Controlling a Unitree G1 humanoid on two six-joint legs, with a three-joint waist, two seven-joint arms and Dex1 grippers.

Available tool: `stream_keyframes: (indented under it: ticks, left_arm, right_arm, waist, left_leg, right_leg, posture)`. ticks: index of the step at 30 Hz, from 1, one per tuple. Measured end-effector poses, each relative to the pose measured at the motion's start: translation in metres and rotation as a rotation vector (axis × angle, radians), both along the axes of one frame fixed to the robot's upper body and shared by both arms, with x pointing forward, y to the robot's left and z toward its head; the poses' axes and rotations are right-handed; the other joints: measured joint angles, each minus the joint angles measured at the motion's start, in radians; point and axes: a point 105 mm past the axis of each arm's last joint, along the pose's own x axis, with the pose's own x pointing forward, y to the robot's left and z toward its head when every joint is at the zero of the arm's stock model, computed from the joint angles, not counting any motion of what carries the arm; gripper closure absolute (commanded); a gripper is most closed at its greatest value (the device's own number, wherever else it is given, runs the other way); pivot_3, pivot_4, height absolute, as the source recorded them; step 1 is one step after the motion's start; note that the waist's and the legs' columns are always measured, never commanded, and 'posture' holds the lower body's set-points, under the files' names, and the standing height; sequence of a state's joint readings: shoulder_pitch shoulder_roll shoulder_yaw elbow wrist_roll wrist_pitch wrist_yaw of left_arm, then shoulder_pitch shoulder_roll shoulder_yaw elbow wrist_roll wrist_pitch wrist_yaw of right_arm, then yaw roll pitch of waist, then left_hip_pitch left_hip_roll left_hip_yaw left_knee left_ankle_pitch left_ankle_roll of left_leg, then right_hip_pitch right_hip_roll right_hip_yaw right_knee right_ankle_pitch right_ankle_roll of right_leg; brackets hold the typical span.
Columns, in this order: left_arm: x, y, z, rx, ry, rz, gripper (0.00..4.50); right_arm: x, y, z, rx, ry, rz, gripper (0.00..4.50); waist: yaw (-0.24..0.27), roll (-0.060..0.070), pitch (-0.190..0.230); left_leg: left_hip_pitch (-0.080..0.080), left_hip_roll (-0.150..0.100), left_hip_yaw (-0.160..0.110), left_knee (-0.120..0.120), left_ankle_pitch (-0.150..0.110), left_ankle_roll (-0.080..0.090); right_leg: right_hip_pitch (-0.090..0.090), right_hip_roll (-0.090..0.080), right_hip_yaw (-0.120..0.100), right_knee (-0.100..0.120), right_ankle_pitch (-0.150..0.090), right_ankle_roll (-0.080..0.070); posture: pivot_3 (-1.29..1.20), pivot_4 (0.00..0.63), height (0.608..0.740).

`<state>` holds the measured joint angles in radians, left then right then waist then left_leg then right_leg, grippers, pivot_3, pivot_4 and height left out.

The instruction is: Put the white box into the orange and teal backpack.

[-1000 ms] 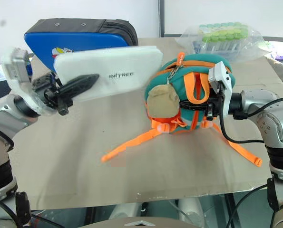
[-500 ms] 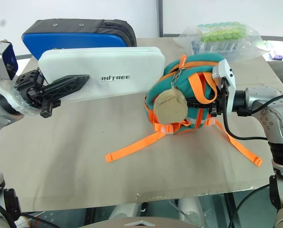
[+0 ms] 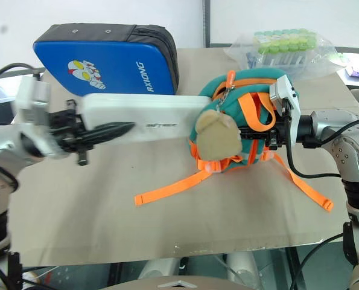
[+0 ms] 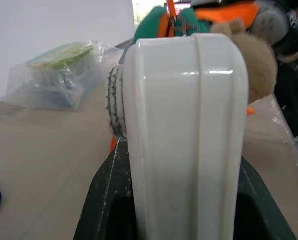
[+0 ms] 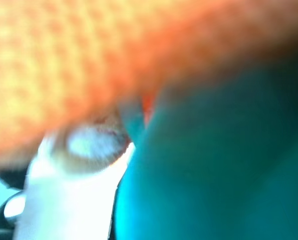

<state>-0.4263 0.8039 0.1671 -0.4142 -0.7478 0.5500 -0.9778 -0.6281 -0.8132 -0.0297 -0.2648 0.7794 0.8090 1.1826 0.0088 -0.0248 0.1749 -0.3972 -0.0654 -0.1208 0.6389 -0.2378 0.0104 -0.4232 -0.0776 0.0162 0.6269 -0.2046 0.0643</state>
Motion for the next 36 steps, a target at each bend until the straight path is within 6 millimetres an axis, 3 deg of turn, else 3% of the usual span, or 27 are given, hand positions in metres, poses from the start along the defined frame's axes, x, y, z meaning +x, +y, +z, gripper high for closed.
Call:
stream_keyframes:
  ticks: [4,7,12,13,17,20,22,27,29,32,36]
  left_arm:
    - [0.011,-0.034,-0.001,0.054,-0.058,-0.023,3.50]
    - [0.022,-0.071,-0.004,0.088,-0.075,-0.076,3.50]
    - [0.038,-0.121,-0.013,0.218,-0.081,-0.183,3.50]
    - [0.042,-0.126,-0.018,0.243,-0.080,-0.191,3.02]
    - [0.048,-0.123,-0.027,0.239,-0.082,-0.196,1.39]
    - [0.053,-0.102,-0.030,0.130,0.051,-0.136,0.05]
    - [0.050,-0.075,-0.023,0.029,0.181,-0.121,0.05]
    - [0.030,-0.008,0.018,-0.196,0.375,-0.094,0.05]
    - [0.020,0.006,0.024,-0.253,0.454,-0.101,0.05]
    - [-0.010,0.010,0.022,-0.339,0.658,-0.246,0.05]
    - [-0.021,-0.028,-0.011,-0.306,0.825,-0.259,0.05]
  right_arm:
    - [-0.013,0.006,0.001,0.000,0.005,0.058,4.46]
    - [-0.025,0.013,-0.001,0.008,0.006,0.112,4.46]
    - [-0.028,0.020,-0.006,0.044,0.001,0.116,4.46]
    - [-0.028,0.021,-0.007,0.047,0.002,0.109,4.49]
    - [-0.022,0.020,-0.014,0.051,-0.003,0.039,4.50]
    - [-0.020,0.019,-0.018,0.056,-0.011,-0.007,4.50]
    - [-0.015,0.017,-0.019,0.046,-0.030,-0.047,4.50]
    - [-0.003,0.015,-0.022,0.052,-0.058,-0.115,4.50]
    - [0.001,0.015,-0.024,0.056,-0.055,-0.128,4.50]
    - [0.005,0.019,-0.021,0.076,-0.067,-0.130,4.50]
    - [0.004,0.026,-0.011,0.105,-0.084,-0.101,4.50]
  waist:
    - [0.001,0.000,0.000]
    - [0.002,0.000,0.000]
    - [0.002,0.000,0.000]
    - [-0.003,0.000,0.000]
    - [-0.018,0.001,0.000]
    - [-0.024,0.001,0.000]
    - [-0.032,0.001,0.000]
    - [-0.037,0.001,0.000]
    - [-0.036,0.001,0.000]
    - [-0.039,0.001,0.000]
    - [-0.020,0.001,0.000]
  left_leg:
    - [0.000,0.000,0.001,0.000,0.000,0.000]
    - [-0.001,0.000,0.001,0.003,0.002,-0.003]
    - [-0.002,-0.001,0.002,0.006,0.002,-0.003]
    - [-0.001,-0.001,0.003,0.007,0.002,-0.003]
    - [0.000,0.000,0.002,0.006,0.002,-0.003]
    - [0.000,0.001,-0.002,0.008,0.001,-0.001]
    - [0.000,0.001,-0.002,0.009,0.000,0.001]
    - [0.001,0.002,-0.005,0.010,0.000,0.001]
    - [0.001,0.001,-0.005,0.011,0.000,0.001]
    - [0.002,0.002,-0.005,0.012,0.000,0.001]
    - [0.002,0.001,-0.006,0.012,0.000,0.000]
  right_leg:
    - [0.000,0.000,0.001,0.000,0.000,0.000]
    - [0.000,0.000,0.000,0.001,0.000,0.001]
    - [0.001,0.001,0.001,0.001,0.001,0.003]
    - [0.001,0.001,0.003,0.001,0.002,0.003]
    - [0.001,0.001,0.003,0.001,0.002,0.003]
    - [0.001,0.002,0.004,0.003,0.002,0.003]
    - [0.000,0.003,0.005,0.006,0.002,0.003]
    - [0.000,0.004,0.003,0.009,0.001,0.003]
    - [0.001,0.004,0.003,0.009,0.001,0.003]
    - [0.001,0.003,0.004,0.011,0.001,0.003]
    - [0.001,0.003,0.004,0.011,0.003,0.002]
  posture:
    - [0.00,0.150,0.740]
    - [0.00,0.150,0.740]
    - [0.00,0.150,0.740]
    - [0.00,0.150,0.740]
    - [0.00,0.150,0.740]
    - [0.00,0.150,0.740]
    - [0.00,0.150,0.740]
    - [0.00,0.150,0.740]
    - [0.00,0.150,0.740]
    - [0.00,0.150,0.740]
    - [0.00,0.150,0.740]
